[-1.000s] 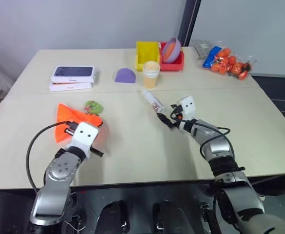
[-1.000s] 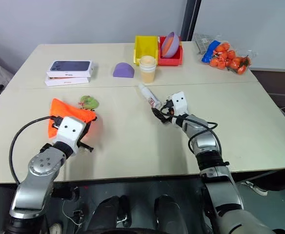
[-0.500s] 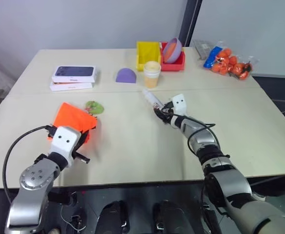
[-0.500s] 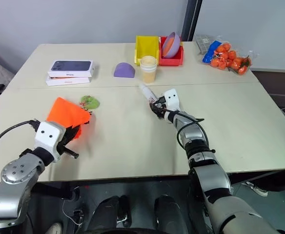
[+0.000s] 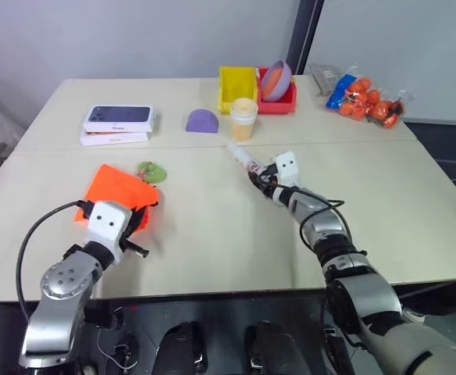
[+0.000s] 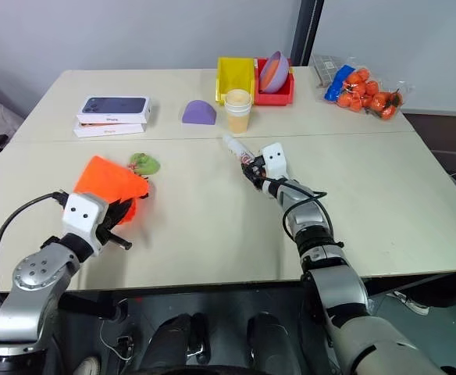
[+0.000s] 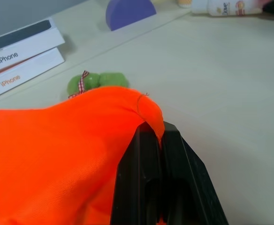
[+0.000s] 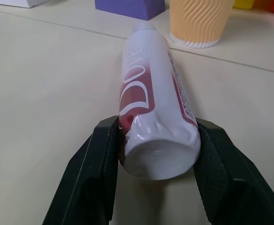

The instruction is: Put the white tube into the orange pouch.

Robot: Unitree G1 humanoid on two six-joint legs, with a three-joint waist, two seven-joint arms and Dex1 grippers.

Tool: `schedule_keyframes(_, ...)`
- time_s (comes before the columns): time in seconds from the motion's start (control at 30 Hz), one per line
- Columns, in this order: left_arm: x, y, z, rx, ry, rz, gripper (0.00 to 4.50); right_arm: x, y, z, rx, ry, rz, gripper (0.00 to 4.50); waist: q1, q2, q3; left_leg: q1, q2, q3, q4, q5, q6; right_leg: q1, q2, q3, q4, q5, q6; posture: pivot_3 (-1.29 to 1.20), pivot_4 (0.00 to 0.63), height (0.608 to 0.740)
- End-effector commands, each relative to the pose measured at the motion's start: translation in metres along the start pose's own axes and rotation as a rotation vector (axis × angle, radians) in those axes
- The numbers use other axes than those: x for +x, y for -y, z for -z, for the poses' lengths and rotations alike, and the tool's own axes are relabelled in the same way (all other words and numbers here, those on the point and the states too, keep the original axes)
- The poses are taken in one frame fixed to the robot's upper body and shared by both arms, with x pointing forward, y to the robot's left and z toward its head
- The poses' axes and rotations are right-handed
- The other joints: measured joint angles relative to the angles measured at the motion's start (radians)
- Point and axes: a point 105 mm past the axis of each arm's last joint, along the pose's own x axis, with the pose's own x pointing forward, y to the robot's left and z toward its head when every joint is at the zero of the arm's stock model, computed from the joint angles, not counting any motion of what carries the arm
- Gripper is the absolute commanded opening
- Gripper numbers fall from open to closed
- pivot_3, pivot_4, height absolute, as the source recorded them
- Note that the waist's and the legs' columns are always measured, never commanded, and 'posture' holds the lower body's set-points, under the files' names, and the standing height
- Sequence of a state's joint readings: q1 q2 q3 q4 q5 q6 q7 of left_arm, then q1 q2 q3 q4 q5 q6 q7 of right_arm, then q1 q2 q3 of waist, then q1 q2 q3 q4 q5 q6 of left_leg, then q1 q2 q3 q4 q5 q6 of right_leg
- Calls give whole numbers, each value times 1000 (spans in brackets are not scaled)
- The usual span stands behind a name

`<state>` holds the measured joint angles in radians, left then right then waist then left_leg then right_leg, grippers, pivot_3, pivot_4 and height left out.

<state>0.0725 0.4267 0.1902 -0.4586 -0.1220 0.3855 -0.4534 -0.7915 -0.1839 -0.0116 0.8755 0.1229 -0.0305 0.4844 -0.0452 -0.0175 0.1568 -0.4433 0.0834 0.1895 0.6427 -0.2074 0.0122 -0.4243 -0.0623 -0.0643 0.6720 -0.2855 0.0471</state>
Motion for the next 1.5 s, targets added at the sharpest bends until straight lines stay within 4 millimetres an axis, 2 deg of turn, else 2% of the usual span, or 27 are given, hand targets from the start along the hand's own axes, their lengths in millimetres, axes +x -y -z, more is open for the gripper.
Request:
schedule_keyframes(0.03, 3, 6, -12, 1, 45, 14, 0, -1, 2, -21, -17, 79, 1, 2236, 0, 0, 0, 0, 0, 0, 0, 0, 0, 0, 0, 0, 0, 0, 0, 0, 150, 740)
schedule_keyframes(0.1, 4, 6, -14, 0, 47, 15, 0, -2, 2, -21, -16, 80, 2, 1729, 0, 0, 0, 0, 0, 0, 0, 0, 0, 0, 0, 0, 0, 0, 0, 0, 150, 740)
schedule_keyframes(0.37, 5, 7, -18, -6, 55, 16, 0, -5, -2, -20, -27, 87, -6, 1729, 0, 0, 0, 0, 0, 0, 0, 0, 0, 0, 0, 0, 0, 0, 0, 0, 150, 740)
schedule_keyframes(0.47, 5, 7, -19, -13, 60, 15, 0, -12, -6, -27, -46, 119, -36, 1729, 0, 0, 0, 0, 0, 0, 0, 0, 0, 0, 0, 0, 0, 0, 0, 0, 150, 740)
schedule_keyframes(0.53, 4, 7, -21, -20, 69, 13, 0, -22, -15, -35, -63, 152, -101, 1729, 2, 0, 0, 0, 0, 0, 0, 0, 0, 0, 0, 0, 0, 0, 0, 0, 150, 740)
schedule_keyframes(0.67, 4, 6, -23, -28, 79, 11, 0, -52, -49, -42, -89, 170, -319, 1729, 2, 0, 0, 0, 0, 0, -1, 0, 0, 0, 0, 0, -1, 0, 0, 0, 150, 740)
schedule_keyframes(0.77, 5, 7, -27, -37, 92, 14, 0, -82, -83, -29, -124, 96, -506, 1729, 3, 0, 0, 0, 0, -1, -1, -3, 4, 0, 0, 0, -1, 0, 0, 0, 150, 740)
schedule_keyframes(0.87, 6, 9, -29, -40, 97, 27, 0, -96, -105, -22, -115, 47, -602, 1729, 1, 0, 0, 0, 0, -2, -1, -5, 4, 0, -1, 0, -1, 0, 0, 0, 150, 740)
schedule_keyframes(1.07, 6, 11, -31, -40, 99, 43, 0, -92, -131, -19, -85, 17, -674, 1729, 2, 0, 0, 0, 0, -2, -1, -5, 4, 0, -1, 0, -1, -2, -4, 0, 150, 740)
schedule_keyframes(1.5, -8, 23, -34, -39, 79, 136, 0, -58, -165, -35, -49, 64, -741, 1729, 1, 0, 0, 0, 0, -2, -1, -6, 4, -1, 0, 0, -2, -2, -4, 0, 150, 740)
